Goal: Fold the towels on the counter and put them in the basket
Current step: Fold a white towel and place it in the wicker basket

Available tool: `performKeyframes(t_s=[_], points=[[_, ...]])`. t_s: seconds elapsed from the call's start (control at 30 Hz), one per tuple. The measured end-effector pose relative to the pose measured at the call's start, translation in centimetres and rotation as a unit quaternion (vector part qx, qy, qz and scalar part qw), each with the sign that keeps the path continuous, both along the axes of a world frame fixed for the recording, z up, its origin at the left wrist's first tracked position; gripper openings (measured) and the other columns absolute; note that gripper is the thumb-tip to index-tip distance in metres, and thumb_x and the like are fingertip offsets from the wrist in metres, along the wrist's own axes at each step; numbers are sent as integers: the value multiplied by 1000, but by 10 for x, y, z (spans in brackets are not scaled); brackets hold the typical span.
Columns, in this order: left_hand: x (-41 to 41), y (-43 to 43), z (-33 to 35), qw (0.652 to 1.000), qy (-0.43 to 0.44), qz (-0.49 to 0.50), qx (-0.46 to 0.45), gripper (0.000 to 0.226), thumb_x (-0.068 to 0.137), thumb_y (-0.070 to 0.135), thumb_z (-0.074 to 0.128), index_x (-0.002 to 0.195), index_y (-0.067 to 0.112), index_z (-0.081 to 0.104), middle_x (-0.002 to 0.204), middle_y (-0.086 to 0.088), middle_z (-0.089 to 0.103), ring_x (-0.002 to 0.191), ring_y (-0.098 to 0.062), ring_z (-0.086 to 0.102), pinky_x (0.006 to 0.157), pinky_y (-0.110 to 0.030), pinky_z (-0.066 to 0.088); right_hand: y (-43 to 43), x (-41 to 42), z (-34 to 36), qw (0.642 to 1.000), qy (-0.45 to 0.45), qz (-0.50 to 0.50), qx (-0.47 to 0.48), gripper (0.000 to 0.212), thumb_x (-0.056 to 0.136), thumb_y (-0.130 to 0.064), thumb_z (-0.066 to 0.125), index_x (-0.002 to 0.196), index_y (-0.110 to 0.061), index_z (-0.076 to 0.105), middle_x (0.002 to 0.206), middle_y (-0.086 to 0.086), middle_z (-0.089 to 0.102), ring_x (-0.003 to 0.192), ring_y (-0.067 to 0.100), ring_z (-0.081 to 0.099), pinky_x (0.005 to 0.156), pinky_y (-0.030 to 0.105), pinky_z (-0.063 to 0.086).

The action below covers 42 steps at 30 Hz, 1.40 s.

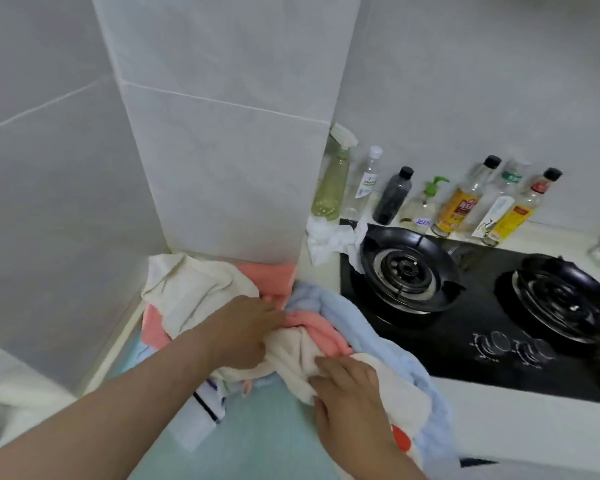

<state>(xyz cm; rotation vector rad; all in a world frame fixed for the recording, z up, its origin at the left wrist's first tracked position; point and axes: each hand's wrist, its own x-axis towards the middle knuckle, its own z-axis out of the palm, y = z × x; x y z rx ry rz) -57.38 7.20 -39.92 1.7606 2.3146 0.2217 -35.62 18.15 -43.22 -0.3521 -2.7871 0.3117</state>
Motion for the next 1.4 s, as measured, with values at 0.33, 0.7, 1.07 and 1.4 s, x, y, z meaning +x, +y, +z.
performKeyframes(t_s=[0.33,0.7,1.07,1.4], points=[[-37,-56,-8,973,229,-3,22,25,39,12,73,47,25,53,49,9,48,49,-17,49,54,-25,30,-26,7,16,992,36,-19,-121,32,78,-10,57,107,-24,57,89,-11,62,79,4,55,73,15,41],[-16,-111,74,935,-40,247,253,26,74,44,46,68,23,60,59,6,54,67,-23,53,56,-29,35,-15,38,60,950,-1,-187,-250,24,92,-24,60,69,-23,54,64,-15,59,64,-2,54,58,14,39],[71,-143,200,817,-429,263,283,25,58,31,69,65,7,63,56,-6,52,48,-16,47,46,-20,35,-65,32,176,734,106,-100,-663,30,95,-33,58,106,-7,69,85,21,69,67,30,64,57,38,53],[101,-168,78,745,-491,370,260,35,68,28,62,82,-5,66,67,-12,59,59,-19,52,53,-25,35,-122,16,79,674,4,-129,-727,23,84,-5,56,101,-6,71,101,24,71,99,41,67,81,49,53]])
